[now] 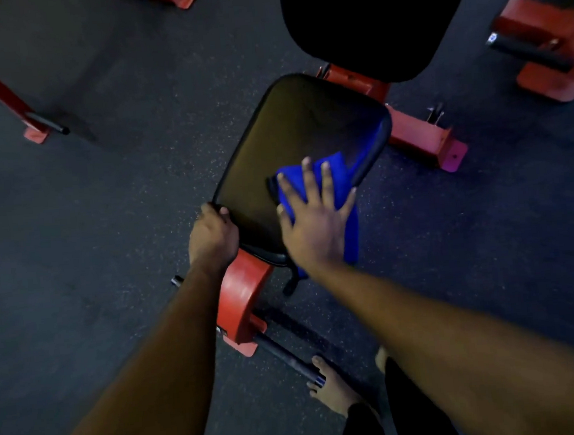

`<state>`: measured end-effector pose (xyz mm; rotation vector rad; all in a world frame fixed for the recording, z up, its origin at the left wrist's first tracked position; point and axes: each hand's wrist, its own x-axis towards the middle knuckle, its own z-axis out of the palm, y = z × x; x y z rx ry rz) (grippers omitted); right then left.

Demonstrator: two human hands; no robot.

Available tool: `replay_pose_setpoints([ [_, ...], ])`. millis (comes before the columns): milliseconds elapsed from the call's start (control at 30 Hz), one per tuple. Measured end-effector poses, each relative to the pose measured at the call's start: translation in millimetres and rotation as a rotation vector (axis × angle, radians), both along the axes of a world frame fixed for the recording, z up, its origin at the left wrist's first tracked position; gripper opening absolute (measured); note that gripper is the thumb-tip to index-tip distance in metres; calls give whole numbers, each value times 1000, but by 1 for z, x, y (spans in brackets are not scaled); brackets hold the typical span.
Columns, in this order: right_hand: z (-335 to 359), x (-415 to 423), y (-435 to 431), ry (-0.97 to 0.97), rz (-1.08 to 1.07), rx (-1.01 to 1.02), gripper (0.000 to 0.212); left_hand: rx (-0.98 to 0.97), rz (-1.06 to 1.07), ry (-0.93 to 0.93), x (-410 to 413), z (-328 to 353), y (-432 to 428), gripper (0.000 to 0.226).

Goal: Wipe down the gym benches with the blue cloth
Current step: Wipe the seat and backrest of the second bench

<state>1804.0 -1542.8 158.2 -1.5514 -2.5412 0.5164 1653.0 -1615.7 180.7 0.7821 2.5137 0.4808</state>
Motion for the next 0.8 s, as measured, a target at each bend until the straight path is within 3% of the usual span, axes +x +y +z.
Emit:
replay_pose_setpoints([
  [133,-5,-6,-27,17,37,-11,55,33,33,98,-4,-4,7,30],
  [300,-10,0,41,-38,22,65,54,54,77,171,-4,-13,22,34],
  [433,-11,10,112,-87,-19,103,55,140,144,118,-2,-19,41,46],
  [800,-13,16,196,-189,251,225,58,133,221,203,3,-35,49,46],
])
